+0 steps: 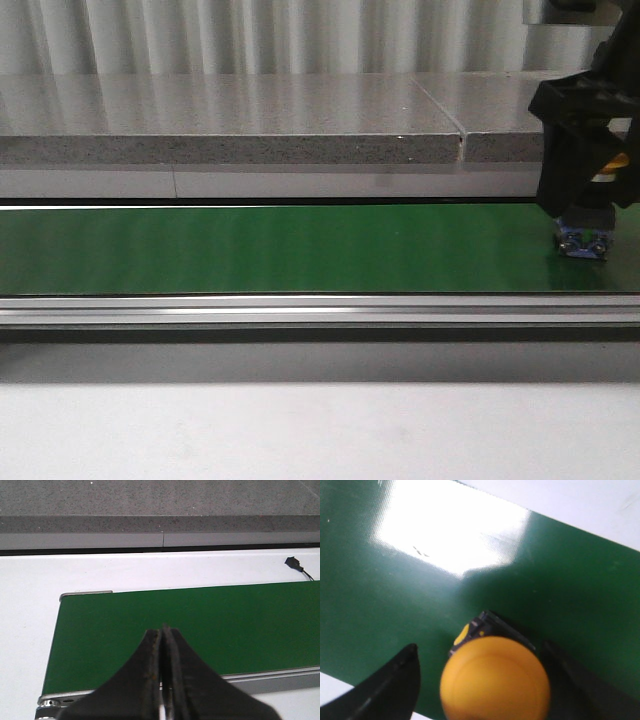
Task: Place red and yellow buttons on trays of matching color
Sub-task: 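Grasp the yellow button with the right gripper and lift it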
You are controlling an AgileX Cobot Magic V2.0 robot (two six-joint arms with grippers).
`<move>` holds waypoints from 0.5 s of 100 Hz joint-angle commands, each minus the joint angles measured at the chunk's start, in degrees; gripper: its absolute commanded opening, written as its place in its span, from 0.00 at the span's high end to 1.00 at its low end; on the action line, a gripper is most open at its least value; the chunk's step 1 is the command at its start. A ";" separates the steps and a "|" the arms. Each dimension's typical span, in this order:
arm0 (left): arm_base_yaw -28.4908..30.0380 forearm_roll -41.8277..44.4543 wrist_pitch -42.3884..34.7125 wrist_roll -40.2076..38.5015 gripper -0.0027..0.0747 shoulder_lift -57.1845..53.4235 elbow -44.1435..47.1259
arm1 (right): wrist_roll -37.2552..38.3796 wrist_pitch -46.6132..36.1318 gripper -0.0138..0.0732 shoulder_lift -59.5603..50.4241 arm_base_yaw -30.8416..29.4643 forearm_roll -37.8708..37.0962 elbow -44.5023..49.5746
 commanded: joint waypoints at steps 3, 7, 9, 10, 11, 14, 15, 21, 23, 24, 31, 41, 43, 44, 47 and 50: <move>-0.43 -1.51 -4.02 -0.08 0.99 0.09 -1.64 | -0.53 -2.12 0.37 -1.44 0.04 0.57 -2.02; -0.43 -1.51 -4.02 -0.08 0.99 0.09 -1.64 | -0.53 -2.16 0.44 -1.44 0.04 0.57 -2.02; -0.43 -1.51 -4.02 -0.08 0.99 0.09 -1.64 | -0.53 -2.18 0.48 -1.44 0.04 0.57 -2.02; -0.43 -1.51 -4.02 -0.08 0.99 0.09 -1.64 | -0.53 -2.18 0.50 -1.44 0.04 0.57 -2.02; -0.43 -1.51 -4.02 -0.08 0.99 0.09 -1.64 | -0.53 -2.18 0.52 -1.44 0.04 0.57 -2.08; -0.43 -1.51 -4.02 -0.08 0.99 0.09 -1.64 | -0.53 -2.07 0.58 -1.44 0.04 0.57 -2.08; -0.43 -1.51 -4.02 -0.08 0.99 0.09 -1.64 | -0.48 -2.06 0.59 -1.44 0.04 0.57 -2.08; -0.43 -1.51 -4.02 -0.08 0.99 0.09 -1.64 | -0.26 -1.53 0.69 -1.56 -0.03 0.57 -2.08; -0.43 -1.51 -4.02 -0.08 0.99 0.09 -1.64 | -0.12 -1.22 0.71 -1.58 -0.03 0.57 -2.08; -0.43 -1.51 -4.02 -0.08 0.99 0.09 -1.64 | -0.04 -1.14 0.72 -1.64 -0.03 0.57 -2.08; -0.43 -1.51 -4.02 -0.08 0.99 0.09 -1.64 | 0.10 -0.16 0.76 -2.25 -0.03 0.57 -2.08; -0.43 -1.51 -4.02 -0.08 0.99 0.09 -1.64 | 1.52 1.39 0.76 -4.22 -0.71 0.57 -2.08; -0.43 -1.51 -4.02 -0.08 0.99 0.09 -1.64 | 2.17 1.69 0.76 -4.86 -1.10 0.50 -2.08; -0.43 -1.51 -4.02 -0.08 0.99 0.09 -1.64 | 2.36 1.81 0.76 -5.30 -1.41 0.45 -2.08; -0.43 -1.51 -4.02 -0.08 0.99 0.09 -1.64 | 3.21 2.17 0.76 -6.28 -2.16 0.36 -2.08; -0.43 -1.51 -4.02 -0.08 0.99 0.09 -1.64 | 4.19 2.72 0.76 -7.32 -3.08 0.04 -2.08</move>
